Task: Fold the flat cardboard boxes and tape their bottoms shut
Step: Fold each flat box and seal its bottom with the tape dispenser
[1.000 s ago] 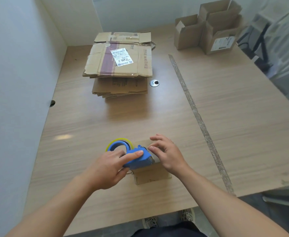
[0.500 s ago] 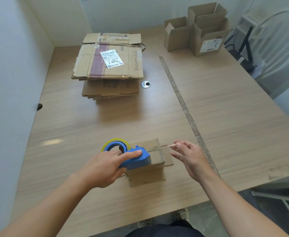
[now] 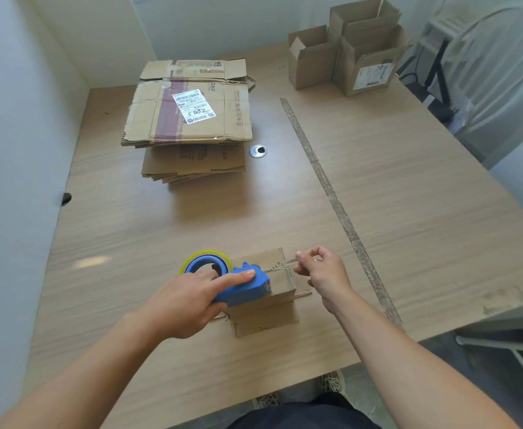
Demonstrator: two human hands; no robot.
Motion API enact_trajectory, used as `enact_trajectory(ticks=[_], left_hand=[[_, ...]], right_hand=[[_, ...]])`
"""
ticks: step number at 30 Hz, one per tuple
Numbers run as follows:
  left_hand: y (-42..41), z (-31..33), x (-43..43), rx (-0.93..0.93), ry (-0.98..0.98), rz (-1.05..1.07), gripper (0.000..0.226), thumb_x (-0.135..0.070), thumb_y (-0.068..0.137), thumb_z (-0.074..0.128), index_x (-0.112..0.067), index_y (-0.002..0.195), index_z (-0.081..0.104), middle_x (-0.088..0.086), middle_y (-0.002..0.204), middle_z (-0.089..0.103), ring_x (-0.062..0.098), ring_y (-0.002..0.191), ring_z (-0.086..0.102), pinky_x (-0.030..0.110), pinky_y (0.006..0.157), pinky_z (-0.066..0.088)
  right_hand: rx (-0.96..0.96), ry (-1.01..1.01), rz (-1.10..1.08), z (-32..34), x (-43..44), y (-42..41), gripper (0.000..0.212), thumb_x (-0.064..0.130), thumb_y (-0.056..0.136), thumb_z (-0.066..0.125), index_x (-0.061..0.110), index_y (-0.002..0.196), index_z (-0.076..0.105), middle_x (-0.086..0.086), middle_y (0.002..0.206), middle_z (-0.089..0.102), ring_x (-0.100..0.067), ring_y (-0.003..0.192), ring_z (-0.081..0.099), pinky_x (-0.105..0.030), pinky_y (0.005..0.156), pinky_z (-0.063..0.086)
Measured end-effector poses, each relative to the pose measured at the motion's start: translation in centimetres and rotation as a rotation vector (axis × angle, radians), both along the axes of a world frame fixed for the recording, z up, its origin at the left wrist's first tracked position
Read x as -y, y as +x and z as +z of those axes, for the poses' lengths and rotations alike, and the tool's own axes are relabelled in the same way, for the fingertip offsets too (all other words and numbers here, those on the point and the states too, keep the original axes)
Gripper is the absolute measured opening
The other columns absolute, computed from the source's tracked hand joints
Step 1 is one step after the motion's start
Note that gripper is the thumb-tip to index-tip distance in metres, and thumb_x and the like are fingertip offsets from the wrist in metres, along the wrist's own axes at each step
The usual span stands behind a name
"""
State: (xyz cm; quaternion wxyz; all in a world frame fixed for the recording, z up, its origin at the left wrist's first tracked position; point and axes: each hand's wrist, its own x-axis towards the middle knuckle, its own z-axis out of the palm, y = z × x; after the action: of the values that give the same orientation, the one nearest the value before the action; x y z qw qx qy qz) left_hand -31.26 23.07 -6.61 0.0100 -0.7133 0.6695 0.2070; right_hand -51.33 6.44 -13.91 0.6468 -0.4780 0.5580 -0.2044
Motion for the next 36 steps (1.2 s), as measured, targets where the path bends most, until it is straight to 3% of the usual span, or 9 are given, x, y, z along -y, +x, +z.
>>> enact_trajectory(ticks=[6, 10, 14, 17, 19, 21, 23, 29, 36], left_hand=[[0.0, 0.0, -0.1, -0.013, 0.004, 0.005, 0.085, -0.039, 0.102, 0.042, -0.083, 0.109, -0.03, -0.009, 0.096, 0.038, 0.014, 0.08, 0.045, 0.028, 0.071, 0.043], [0.1, 0.0, 0.0, -0.019, -0.006, 0.004, 0.084, -0.039, 0.102, 0.042, -0.082, 0.11, -0.029, -0.01, 0.095, 0.037, 0.014, 0.08, 0.045, 0.027, 0.071, 0.042], [0.1, 0.0, 0.2, -0.02, -0.002, 0.004, 0.086, -0.038, 0.102, 0.044, -0.083, 0.11, -0.029, -0.008, 0.096, 0.04, 0.016, 0.08, 0.047, 0.029, 0.07, 0.043], [0.1, -0.1, 0.1, -0.014, 0.0, 0.012, 0.086, -0.039, 0.101, 0.044, -0.083, 0.109, -0.029, -0.008, 0.095, 0.039, 0.015, 0.078, 0.047, 0.029, 0.068, 0.042], [0.1, 0.0, 0.2, -0.015, 0.001, 0.012, 0.086, -0.039, 0.101, 0.044, -0.083, 0.109, -0.029, -0.008, 0.095, 0.039, 0.016, 0.078, 0.048, 0.03, 0.069, 0.043], [0.1, 0.1, 0.3, -0.017, 0.005, 0.011, 0.085, -0.039, 0.101, 0.044, -0.083, 0.109, -0.029, -0.008, 0.094, 0.039, 0.016, 0.078, 0.048, 0.03, 0.069, 0.044], [0.1, 0.2, 0.3, -0.023, 0.008, 0.012, 0.085, -0.038, 0.101, 0.044, -0.083, 0.109, -0.029, -0.008, 0.093, 0.039, 0.017, 0.078, 0.048, 0.03, 0.069, 0.043], [0.1, 0.3, 0.3, -0.031, -0.007, 0.008, 0.08, -0.044, 0.1, 0.04, -0.082, 0.112, -0.029, -0.007, 0.093, 0.04, 0.017, 0.077, 0.047, 0.03, 0.07, 0.043], [0.8, 1.3, 1.6, 0.116, -0.077, -0.059, 0.059, -0.068, 0.077, 0.005, -0.068, 0.135, -0.01, -0.007, 0.104, 0.062, 0.017, 0.075, 0.047, 0.031, 0.065, 0.045]], right_hand=[[-0.161, -0.059, 0.07, -1.4, -0.4, 0.9, 0.026, 0.025, 0.089, 0.071, 0.018, 0.073, 0.054, 0.0, 0.065, 0.073, -0.017, 0.07, 0.069, -0.04, 0.079, 0.054], [-0.24, -0.093, 0.08, -1.5, -0.8, 1.5, 0.025, 0.034, 0.089, 0.07, 0.017, 0.076, 0.057, 0.001, 0.066, 0.071, -0.025, 0.074, 0.068, -0.042, 0.076, 0.055], [-0.39, -0.113, 0.183, -1.0, -1.5, 1.8, 0.033, 0.044, 0.097, 0.057, 0.018, 0.118, 0.059, -0.009, 0.11, 0.066, -0.028, 0.106, 0.061, -0.033, 0.079, 0.044], [-0.412, -0.084, 0.188, -1.0, -1.1, 1.2, 0.072, 0.044, 0.093, 0.063, 0.023, 0.153, 0.03, -0.015, 0.146, 0.043, -0.032, 0.131, 0.047, -0.035, 0.099, 0.04], [-0.419, -0.212, 0.27, -1.1, -0.8, 0.8, 0.049, 0.037, 0.094, 0.063, 0.02, 0.138, 0.051, -0.011, 0.133, 0.054, -0.026, 0.118, 0.055, -0.029, 0.093, 0.043], [-0.377, -0.305, 0.327, -0.9, -1.0, 0.7, 0.017, 0.029, 0.097, 0.057, 0.015, 0.098, 0.066, 0.0, 0.093, 0.066, -0.018, 0.089, 0.058, -0.015, 0.068, 0.041], [-0.333, -0.32, 0.32, -0.6, -1.3, 0.8, 0.029, 0.032, 0.099, 0.054, 0.01, 0.081, 0.061, 0.005, 0.071, 0.059, -0.016, 0.074, 0.053, -0.014, 0.058, 0.035], [-0.357, -0.276, 0.368, -0.6, -1.1, 2.0, 0.032, 0.045, 0.091, 0.064, 0.014, 0.087, 0.059, 0.006, 0.08, 0.061, -0.016, 0.08, 0.058, -0.032, 0.068, 0.043], [-0.449, -0.33, 0.44, -1.9, -1.4, 1.5, 0.03, 0.061, 0.094, 0.049, 0.033, 0.104, 0.056, 0.009, 0.095, 0.068, -0.023, 0.099, 0.059, -0.04, 0.084, 0.05]])
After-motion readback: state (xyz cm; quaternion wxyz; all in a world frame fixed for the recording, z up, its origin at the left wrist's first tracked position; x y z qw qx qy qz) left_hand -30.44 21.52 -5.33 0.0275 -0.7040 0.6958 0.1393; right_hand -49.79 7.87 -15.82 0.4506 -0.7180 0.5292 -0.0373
